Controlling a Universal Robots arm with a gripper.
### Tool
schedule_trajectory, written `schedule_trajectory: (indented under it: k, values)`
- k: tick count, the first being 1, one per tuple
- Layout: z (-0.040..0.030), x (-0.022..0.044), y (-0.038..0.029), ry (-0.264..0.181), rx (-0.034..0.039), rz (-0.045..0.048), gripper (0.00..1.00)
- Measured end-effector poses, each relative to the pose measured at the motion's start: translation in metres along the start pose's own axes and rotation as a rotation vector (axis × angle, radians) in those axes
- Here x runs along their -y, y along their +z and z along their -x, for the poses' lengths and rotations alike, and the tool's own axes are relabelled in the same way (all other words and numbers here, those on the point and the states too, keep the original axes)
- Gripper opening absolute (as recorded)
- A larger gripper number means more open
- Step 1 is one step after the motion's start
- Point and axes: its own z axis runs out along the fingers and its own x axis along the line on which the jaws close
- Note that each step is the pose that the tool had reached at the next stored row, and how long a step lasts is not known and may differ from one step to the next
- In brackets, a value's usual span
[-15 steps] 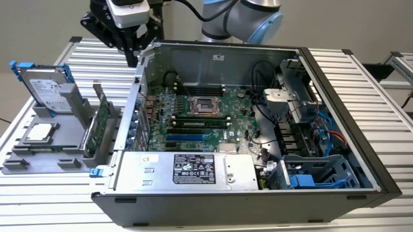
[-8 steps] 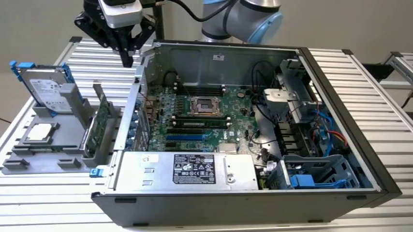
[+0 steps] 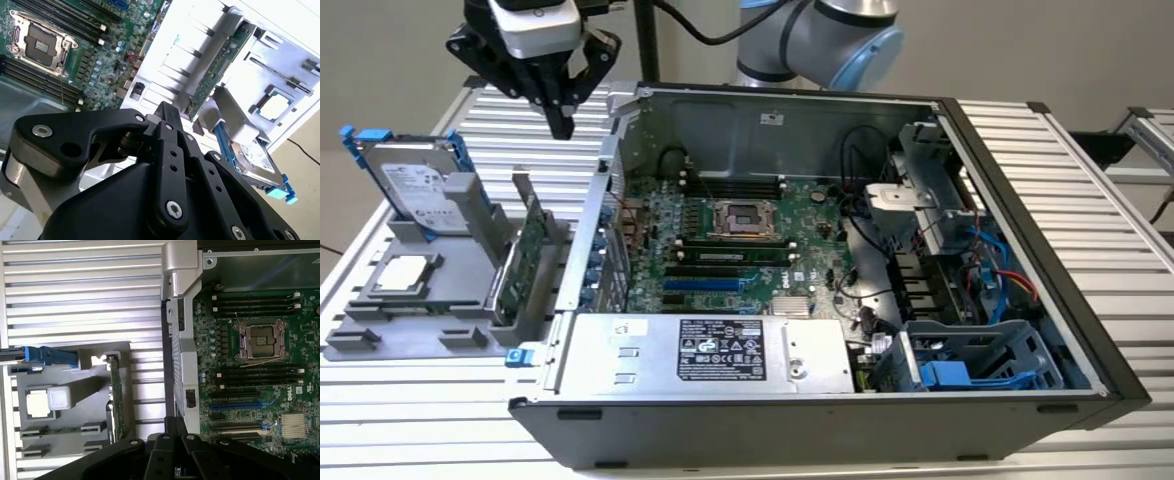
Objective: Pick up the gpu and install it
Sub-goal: 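Reach for the gpu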
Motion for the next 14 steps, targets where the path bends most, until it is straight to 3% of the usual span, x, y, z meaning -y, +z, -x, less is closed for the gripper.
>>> schedule_trajectory:
  k: [14]
  values:
    - [-0.0237,0.0033,-0.0007,0.0,-0.0001,0.0005,0.0]
